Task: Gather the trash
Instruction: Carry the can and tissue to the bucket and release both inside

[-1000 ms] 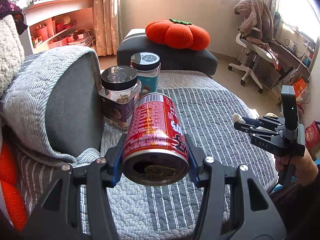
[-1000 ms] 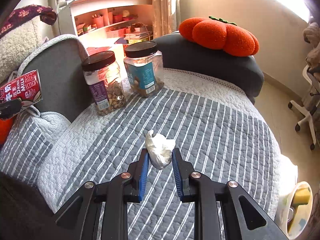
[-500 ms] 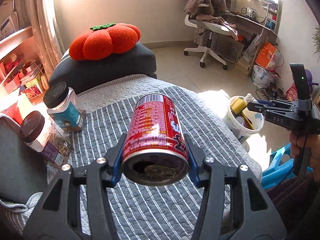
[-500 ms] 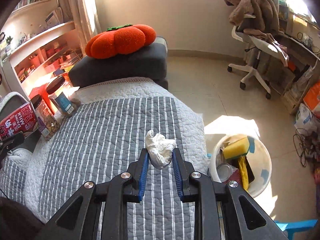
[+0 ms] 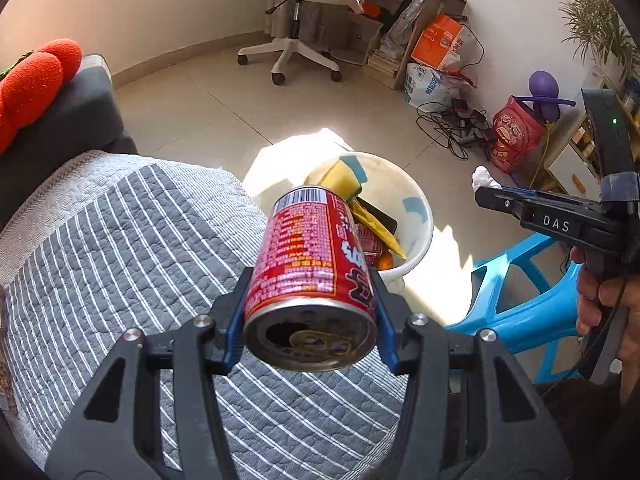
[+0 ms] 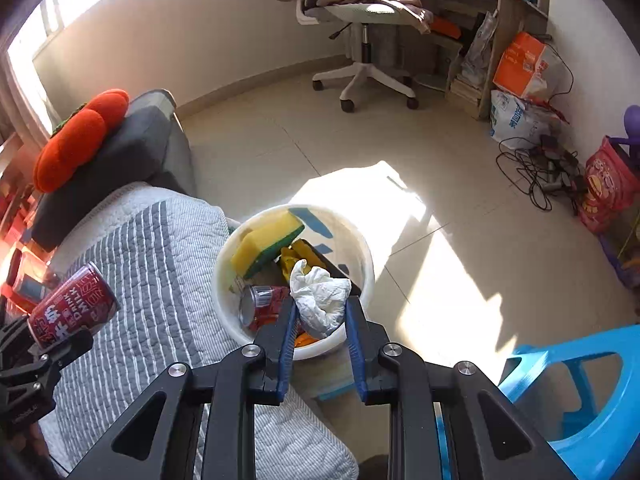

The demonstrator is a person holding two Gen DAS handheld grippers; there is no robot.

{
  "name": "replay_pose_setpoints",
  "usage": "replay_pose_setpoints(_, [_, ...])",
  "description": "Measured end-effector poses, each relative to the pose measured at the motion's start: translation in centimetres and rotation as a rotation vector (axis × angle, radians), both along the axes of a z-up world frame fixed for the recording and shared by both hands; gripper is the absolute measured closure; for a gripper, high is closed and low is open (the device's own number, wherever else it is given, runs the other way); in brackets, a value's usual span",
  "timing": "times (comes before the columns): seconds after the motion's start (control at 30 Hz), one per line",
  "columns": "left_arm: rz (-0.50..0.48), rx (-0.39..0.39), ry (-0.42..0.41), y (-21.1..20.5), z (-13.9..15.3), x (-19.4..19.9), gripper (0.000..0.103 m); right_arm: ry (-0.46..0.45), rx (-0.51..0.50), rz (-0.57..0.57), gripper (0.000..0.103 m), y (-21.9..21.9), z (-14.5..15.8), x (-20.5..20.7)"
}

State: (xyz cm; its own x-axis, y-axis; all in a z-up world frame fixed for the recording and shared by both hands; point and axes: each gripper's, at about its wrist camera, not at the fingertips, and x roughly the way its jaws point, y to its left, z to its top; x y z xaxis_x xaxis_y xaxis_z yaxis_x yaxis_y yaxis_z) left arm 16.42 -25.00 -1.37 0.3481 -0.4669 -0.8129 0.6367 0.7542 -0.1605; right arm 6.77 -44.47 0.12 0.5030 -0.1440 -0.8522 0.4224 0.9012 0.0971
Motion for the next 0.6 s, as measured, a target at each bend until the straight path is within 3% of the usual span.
replay_pose_setpoints(0.13, [-0.071, 0.000, 0.034, -4.8, -1.8, 1.1, 0.049, 0.024, 0.019, -0.038, 0.078, -2.3, -0.8, -0.5])
replay_pose_setpoints(0.2, [-0.110, -0.043, 0.082, -6.6, -2.6, 2.1, 0.046, 0.024, 0.031, -0.063, 0.078, -3.2, -0.9, -0.6])
replay_pose_setpoints(0.23, [-0.111, -0.066, 0.117, -7.0, -3.1, 2.8, 0.041, 0.024, 0.035, -0.076, 0.078, -3.6, -1.0, -0.5])
replay_pose_setpoints(0.27, [-0.089, -0.066, 0.141, -7.1, -3.5, 3.4, 0.026, 0.027, 0.034, -0.088, 0.078, -3.9, -1.1, -0.5])
replay_pose_setpoints(0.3, [-0.062, -0.060, 0.151, -7.0, -3.7, 3.9, 0.019, 0.032, 0.031, -0.097, 0.078, -4.3, -1.2, -0.5])
replay_pose_setpoints(0.47, [-0.004, -0.085, 0.146, -4.0, -3.1, 4.2, 0.004, 0.052, 0.053, -0.107, 0.078, -4.9, -2.1, 0.6])
replay_pose_setpoints(0.6, [0.032, -0.041, 0.116, -0.4, -2.5, 3.6, 0.001, 0.073, 0.057, -0.087, 0.077, -4.3, -3.2, 2.2])
